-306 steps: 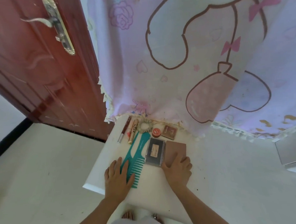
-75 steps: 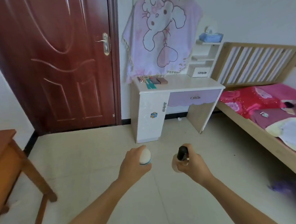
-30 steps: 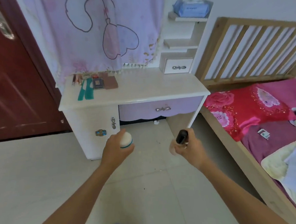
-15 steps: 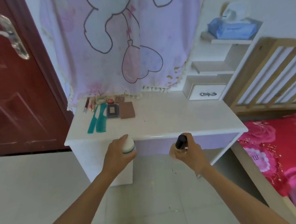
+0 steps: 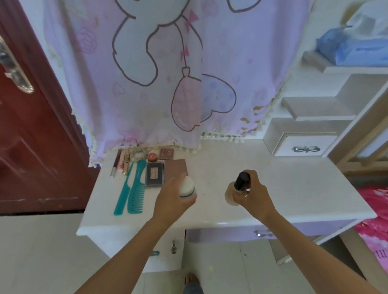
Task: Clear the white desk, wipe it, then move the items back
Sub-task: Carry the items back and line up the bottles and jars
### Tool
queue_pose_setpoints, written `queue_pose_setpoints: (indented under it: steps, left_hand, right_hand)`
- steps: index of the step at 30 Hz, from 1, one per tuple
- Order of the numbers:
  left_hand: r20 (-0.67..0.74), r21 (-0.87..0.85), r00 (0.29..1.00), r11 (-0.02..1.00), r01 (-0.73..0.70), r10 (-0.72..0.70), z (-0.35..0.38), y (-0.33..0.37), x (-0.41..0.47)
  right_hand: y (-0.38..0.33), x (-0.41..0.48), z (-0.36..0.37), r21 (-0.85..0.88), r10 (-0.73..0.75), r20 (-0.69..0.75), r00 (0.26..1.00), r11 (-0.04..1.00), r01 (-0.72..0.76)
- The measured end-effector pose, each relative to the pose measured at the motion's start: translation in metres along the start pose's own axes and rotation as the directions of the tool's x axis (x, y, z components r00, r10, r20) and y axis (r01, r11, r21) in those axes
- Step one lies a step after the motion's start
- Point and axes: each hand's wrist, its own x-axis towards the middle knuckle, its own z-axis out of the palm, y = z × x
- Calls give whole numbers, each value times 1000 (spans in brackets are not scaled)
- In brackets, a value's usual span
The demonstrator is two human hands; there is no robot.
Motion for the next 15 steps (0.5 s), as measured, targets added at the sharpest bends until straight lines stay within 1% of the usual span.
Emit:
queue_pose_setpoints:
  steps: [2, 4, 6, 7, 9, 11, 15]
  left_hand:
    - [25, -7, 1000, 1000, -6, 6, 10, 3, 33]
    - [12, 7, 1000, 1000, -22, 22, 22, 5, 65]
    - [11, 89, 1000, 996, -11, 10, 32, 4, 93]
    - [33, 131, 999, 991, 4, -9, 37, 3, 105]
    - [83, 168, 995, 985, 47, -61, 45, -4, 126]
    - [108, 171, 990, 982, 76, -95, 52, -13, 143]
    - [106, 145, 984, 981, 125, -141, 63, -24, 163]
  right_hand:
    - [3, 31, -3, -14, -4, 4, 1000, 1000, 4]
    - [6, 64, -5, -37, -18, 2, 1000, 999, 18]
    - [11, 93, -5, -38, -6, 0, 1000, 999, 6]
    - [13, 107, -3, -45, -3, 13, 1000, 999, 4]
    - [16, 133, 4, -87, -5, 62, 998, 996, 11]
    - [21, 154, 14, -108, 3, 116, 993, 994, 10]
    - [33, 176, 41, -113, 39, 200, 979, 993, -16]
